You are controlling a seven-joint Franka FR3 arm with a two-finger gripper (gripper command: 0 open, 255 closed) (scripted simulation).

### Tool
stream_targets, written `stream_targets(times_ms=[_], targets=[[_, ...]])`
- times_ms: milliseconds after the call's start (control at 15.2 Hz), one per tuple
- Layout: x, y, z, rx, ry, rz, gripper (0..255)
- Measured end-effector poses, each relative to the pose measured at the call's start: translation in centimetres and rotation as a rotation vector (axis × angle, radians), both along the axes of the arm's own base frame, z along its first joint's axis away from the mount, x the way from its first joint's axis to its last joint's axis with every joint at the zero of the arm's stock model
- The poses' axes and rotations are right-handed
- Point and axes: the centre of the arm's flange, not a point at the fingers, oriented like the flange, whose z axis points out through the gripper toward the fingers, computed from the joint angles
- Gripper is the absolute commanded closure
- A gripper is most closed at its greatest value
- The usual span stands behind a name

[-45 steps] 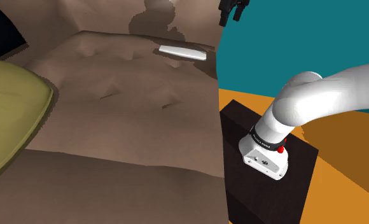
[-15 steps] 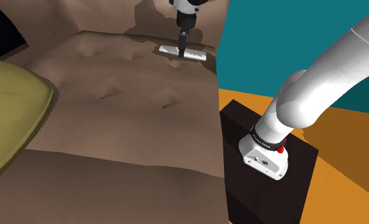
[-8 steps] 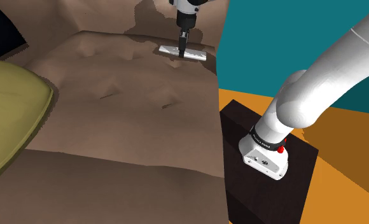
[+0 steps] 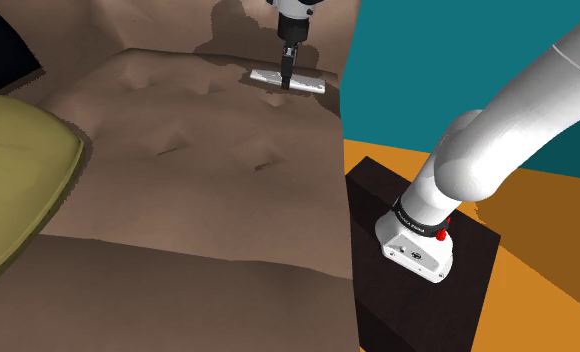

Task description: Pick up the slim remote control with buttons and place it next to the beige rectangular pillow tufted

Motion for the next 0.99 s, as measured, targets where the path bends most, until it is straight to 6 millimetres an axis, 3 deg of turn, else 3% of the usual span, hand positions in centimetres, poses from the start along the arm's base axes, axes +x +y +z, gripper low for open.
stream_targets(times_ms=[990], targets=[[0.1, -0.1, 7.8, 0.000, 0.000, 0.000, 255]])
